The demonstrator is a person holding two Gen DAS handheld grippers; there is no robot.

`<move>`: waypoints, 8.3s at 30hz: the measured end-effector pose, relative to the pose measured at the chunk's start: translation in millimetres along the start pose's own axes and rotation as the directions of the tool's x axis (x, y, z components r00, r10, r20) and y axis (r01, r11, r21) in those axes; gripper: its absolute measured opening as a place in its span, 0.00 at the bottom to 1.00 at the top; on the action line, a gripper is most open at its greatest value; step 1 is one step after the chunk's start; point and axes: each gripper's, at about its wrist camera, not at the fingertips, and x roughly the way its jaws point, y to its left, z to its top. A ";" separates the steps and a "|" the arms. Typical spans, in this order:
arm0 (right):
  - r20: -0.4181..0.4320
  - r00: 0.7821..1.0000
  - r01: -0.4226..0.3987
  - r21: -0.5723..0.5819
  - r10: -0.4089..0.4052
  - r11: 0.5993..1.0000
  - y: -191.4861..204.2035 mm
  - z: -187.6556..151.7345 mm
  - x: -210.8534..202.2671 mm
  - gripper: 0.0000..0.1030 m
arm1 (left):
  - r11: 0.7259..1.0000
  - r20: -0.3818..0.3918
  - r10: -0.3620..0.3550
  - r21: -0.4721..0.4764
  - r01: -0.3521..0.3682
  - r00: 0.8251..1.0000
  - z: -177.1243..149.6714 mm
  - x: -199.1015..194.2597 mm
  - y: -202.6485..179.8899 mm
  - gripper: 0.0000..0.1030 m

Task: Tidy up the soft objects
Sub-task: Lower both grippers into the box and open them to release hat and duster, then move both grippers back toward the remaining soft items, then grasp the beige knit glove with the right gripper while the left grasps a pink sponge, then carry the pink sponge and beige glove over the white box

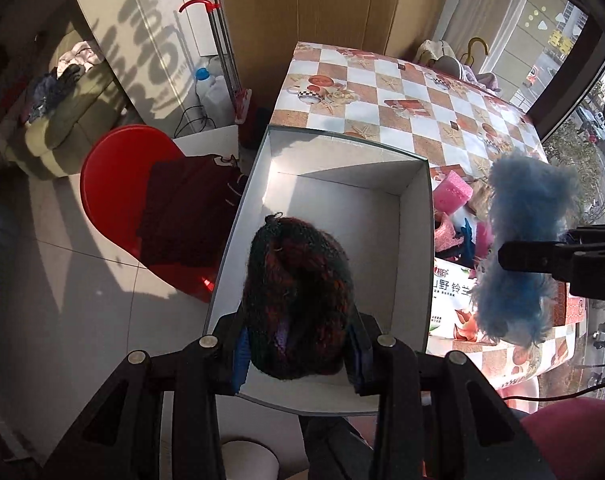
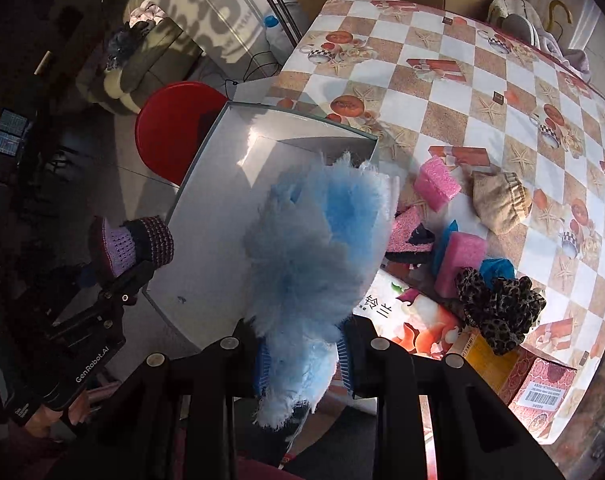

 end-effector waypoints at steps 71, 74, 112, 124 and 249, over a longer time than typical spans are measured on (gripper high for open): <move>-0.138 0.986 -0.111 -0.156 0.090 0.981 57.7 16.7 51.2 0.29 | 0.996 -0.135 0.088 0.024 -0.086 0.987 -21.6 14.5 -7.3 0.41; -0.140 0.986 -0.112 -0.155 0.090 0.982 57.6 16.9 51.3 0.29 | 0.996 -0.136 0.088 0.036 -0.084 0.987 -19.5 15.9 -8.7 0.41; -0.124 0.992 -0.008 -0.047 0.002 0.999 15.9 21.6 36.0 1.00 | 0.999 -0.091 -0.012 0.042 0.016 0.996 6.0 20.0 -15.6 1.00; -0.037 0.998 0.052 0.246 -0.044 0.968 -108.6 25.4 -39.5 1.00 | 0.987 -0.117 -0.052 0.144 0.069 0.992 43.0 28.7 -72.1 1.00; 0.051 0.995 0.053 0.505 -0.091 0.862 -291.4 -52.1 -20.8 0.33 | 0.887 -0.124 0.006 0.460 0.052 0.992 76.1 98.7 -259.3 0.51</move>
